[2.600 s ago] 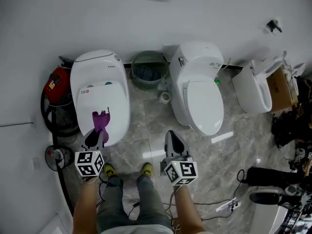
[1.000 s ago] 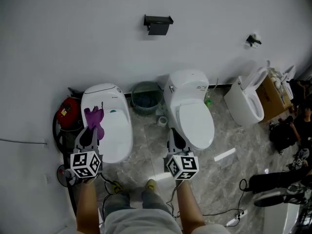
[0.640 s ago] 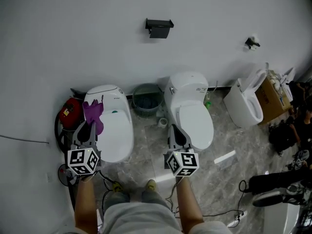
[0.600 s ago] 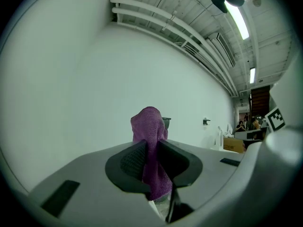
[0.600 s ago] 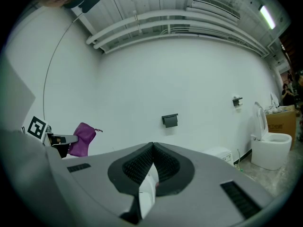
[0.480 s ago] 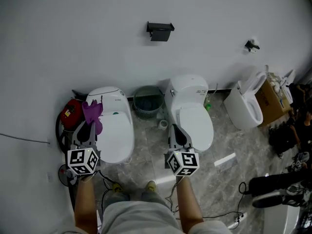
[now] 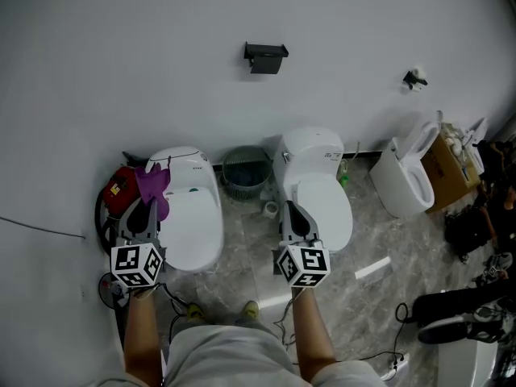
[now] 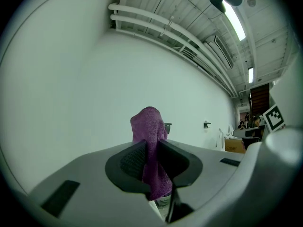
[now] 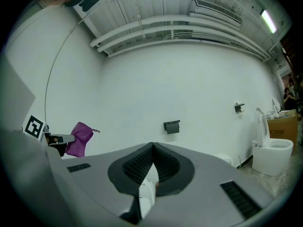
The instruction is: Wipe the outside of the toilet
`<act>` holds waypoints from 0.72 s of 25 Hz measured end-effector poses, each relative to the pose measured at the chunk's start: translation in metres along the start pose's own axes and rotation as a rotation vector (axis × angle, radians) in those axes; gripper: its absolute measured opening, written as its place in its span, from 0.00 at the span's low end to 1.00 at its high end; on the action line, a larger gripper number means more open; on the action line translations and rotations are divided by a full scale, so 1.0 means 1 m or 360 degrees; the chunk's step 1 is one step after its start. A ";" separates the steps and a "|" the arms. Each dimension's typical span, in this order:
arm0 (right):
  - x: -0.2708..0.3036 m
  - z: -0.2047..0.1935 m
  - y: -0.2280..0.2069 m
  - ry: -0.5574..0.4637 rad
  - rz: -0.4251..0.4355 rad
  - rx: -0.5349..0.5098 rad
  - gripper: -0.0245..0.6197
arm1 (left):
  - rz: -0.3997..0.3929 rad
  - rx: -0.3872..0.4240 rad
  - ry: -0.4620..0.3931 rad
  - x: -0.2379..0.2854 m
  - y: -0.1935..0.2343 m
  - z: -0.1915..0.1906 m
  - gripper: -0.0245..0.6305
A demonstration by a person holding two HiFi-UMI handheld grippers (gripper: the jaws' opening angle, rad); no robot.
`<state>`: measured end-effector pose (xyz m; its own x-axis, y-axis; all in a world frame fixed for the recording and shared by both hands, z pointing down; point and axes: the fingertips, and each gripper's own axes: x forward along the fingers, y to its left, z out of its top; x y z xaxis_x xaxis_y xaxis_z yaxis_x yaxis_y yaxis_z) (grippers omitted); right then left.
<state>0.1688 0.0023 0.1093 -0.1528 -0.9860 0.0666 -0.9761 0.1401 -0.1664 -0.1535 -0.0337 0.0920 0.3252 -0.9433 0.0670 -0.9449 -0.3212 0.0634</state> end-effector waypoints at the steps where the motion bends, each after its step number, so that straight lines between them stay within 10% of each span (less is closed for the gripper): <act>1: 0.000 0.001 0.000 -0.0003 -0.0001 0.0000 0.05 | -0.0001 0.0003 -0.0005 0.000 0.000 0.002 0.18; 18: 0.005 0.018 -0.003 -0.0034 0.0002 -0.0080 0.05 | -0.0012 0.0044 -0.0025 0.004 -0.003 0.012 0.18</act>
<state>0.1734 -0.0046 0.0924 -0.1511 -0.9875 0.0454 -0.9825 0.1449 -0.1169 -0.1500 -0.0371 0.0805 0.3318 -0.9420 0.0513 -0.9432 -0.3303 0.0364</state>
